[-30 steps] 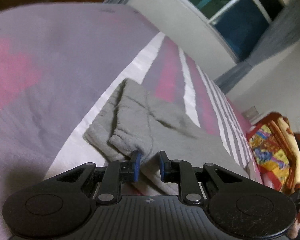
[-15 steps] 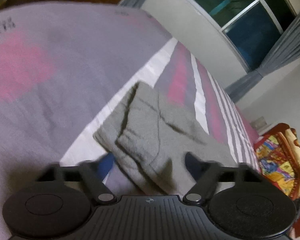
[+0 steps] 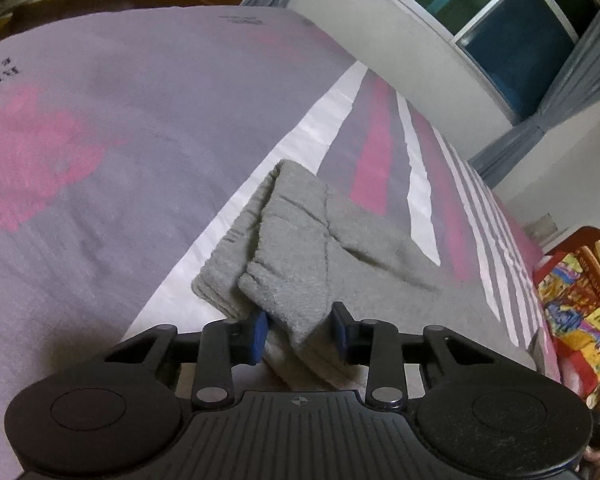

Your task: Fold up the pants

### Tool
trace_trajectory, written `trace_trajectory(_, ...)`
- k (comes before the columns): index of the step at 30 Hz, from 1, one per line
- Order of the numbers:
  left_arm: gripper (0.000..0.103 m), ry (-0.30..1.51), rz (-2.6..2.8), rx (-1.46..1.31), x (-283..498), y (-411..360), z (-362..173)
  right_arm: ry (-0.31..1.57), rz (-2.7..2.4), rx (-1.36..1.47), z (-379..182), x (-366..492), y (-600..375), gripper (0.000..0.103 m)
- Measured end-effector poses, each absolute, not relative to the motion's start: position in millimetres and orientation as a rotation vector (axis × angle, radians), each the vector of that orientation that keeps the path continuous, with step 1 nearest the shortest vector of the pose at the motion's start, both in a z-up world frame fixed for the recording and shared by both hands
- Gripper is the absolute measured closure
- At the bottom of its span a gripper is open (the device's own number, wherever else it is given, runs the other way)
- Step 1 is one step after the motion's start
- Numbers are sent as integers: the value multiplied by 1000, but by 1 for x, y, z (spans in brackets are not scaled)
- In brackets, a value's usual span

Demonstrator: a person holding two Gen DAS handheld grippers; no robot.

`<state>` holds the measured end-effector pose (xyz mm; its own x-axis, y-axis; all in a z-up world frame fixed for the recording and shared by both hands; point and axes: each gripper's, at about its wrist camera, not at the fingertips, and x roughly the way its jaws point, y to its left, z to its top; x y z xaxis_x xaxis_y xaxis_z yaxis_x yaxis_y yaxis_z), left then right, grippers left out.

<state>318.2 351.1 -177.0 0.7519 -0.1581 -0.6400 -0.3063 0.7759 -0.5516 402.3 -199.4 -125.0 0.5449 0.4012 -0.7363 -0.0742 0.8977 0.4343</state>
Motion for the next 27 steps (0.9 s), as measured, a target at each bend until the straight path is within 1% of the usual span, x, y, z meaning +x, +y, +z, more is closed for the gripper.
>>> trace_trajectory(3, 70, 708, 78, -708, 319, 352, -166, 937, 300, 397, -124, 393, -206, 99)
trace_trajectory(4, 73, 698, 66, -702, 319, 350, -160, 933, 302, 406, -124, 393, -208, 99)
trace_trajectory(6, 73, 694, 59, -682, 319, 345, -149, 922, 309, 415, -122, 389, -212, 98)
trace_trajectory(8, 77, 673, 41, -673, 321, 342, -141, 906, 314, 415, -120, 386, -214, 98)
trace_trajectory(13, 79, 647, 64, -603, 328, 350, -128, 798, 356, 448, -99, 365, -218, 98)
trace_trajectory(16, 79, 672, 84, -637, 325, 364, -148, 785, 372, 441, -112, 343, -217, 99)
trace_trajectory(19, 80, 771, 134, -622, 330, 364, -183, 920, 318, 393, -158, 340, -207, 99)
trace_trajectory(20, 80, 767, 137, -630, 328, 364, -187, 920, 311, 435, -170, 337, -211, 99)
trace_trajectory(23, 79, 753, 154, -633, 325, 359, -180, 906, 309, 432, -168, 335, -212, 97)
trace_trajectory(24, 78, 749, 169, -619, 324, 355, -174, 911, 312, 412, -165, 334, -211, 92)
trace_trajectory(25, 74, 735, 186, -605, 320, 348, -167, 905, 300, 390, -157, 332, -211, 81)
trace_trajectory(26, 65, 720, 197, -585, 315, 341, -161, 868, 268, 357, -145, 328, -212, 77)
trace_trajectory(27, 59, 718, 206, -550, 312, 331, -157, 813, 251, 324, -132, 322, -215, 71)
